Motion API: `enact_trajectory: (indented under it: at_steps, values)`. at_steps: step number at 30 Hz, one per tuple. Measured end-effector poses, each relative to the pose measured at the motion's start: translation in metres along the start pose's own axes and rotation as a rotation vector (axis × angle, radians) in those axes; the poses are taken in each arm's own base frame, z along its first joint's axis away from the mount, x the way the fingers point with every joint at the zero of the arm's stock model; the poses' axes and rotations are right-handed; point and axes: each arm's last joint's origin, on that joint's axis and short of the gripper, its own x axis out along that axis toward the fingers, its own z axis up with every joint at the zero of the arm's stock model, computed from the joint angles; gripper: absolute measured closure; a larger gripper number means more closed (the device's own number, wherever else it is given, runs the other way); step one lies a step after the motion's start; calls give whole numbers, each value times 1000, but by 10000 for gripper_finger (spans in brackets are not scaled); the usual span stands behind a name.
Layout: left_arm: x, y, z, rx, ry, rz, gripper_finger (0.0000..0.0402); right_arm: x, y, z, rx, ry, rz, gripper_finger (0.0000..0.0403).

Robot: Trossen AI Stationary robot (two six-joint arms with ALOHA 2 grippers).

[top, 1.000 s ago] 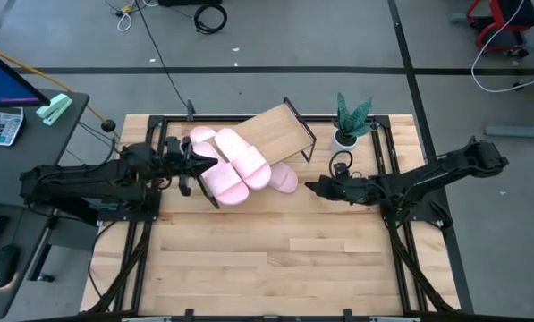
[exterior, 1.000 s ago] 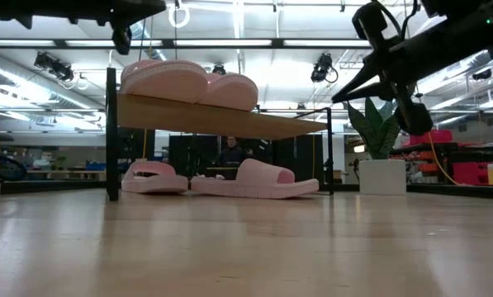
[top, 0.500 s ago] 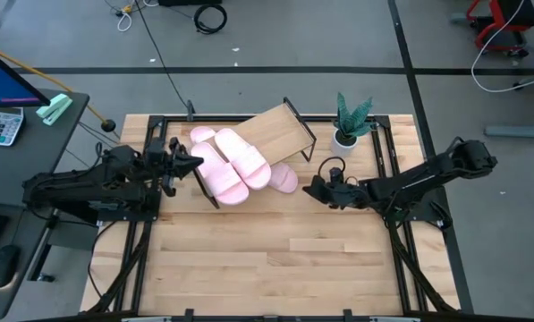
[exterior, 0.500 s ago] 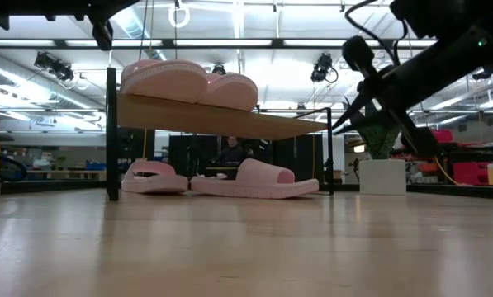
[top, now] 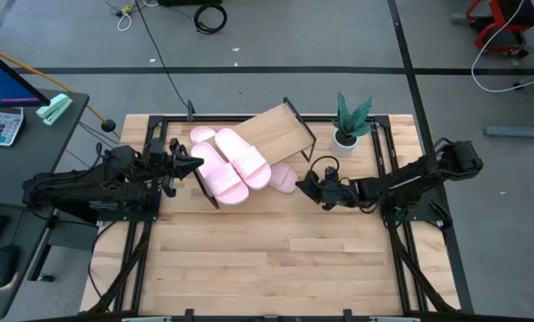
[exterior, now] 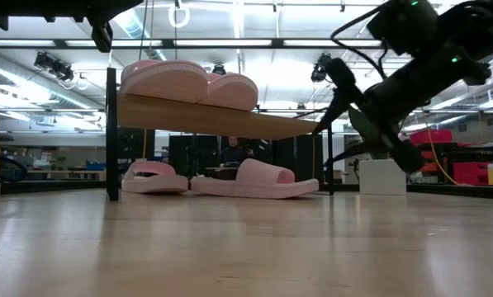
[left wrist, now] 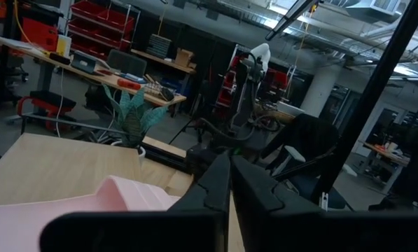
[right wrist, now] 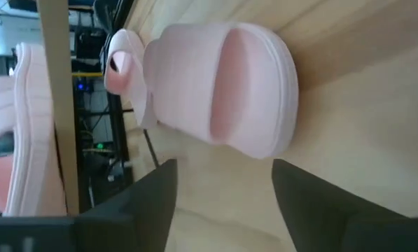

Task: Pick and place slides into the shelf
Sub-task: Put the pink slipper on the shelf

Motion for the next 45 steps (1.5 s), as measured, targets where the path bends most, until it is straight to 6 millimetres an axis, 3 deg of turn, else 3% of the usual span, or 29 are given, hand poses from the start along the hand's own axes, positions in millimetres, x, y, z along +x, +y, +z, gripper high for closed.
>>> enact_trajectory:
  at_steps: [5,14,23,34,45]
  values:
    - [0,0,0,0,-1,0,376,12,2,0,1,-27,-23,143]
    - [0,0,0,0,-1,-1,397,24,-5,-3,-22,-37,-73,149]
    - [0,0,0,-1,-2,-1,372,33,-17,2,3,-78,-133,151]
    - [0,0,0,-9,-3,-1,397,34,-23,8,105,-93,-210,160]
    - [0,0,1,-21,-5,-2,370,36,-14,3,140,-51,-222,169]
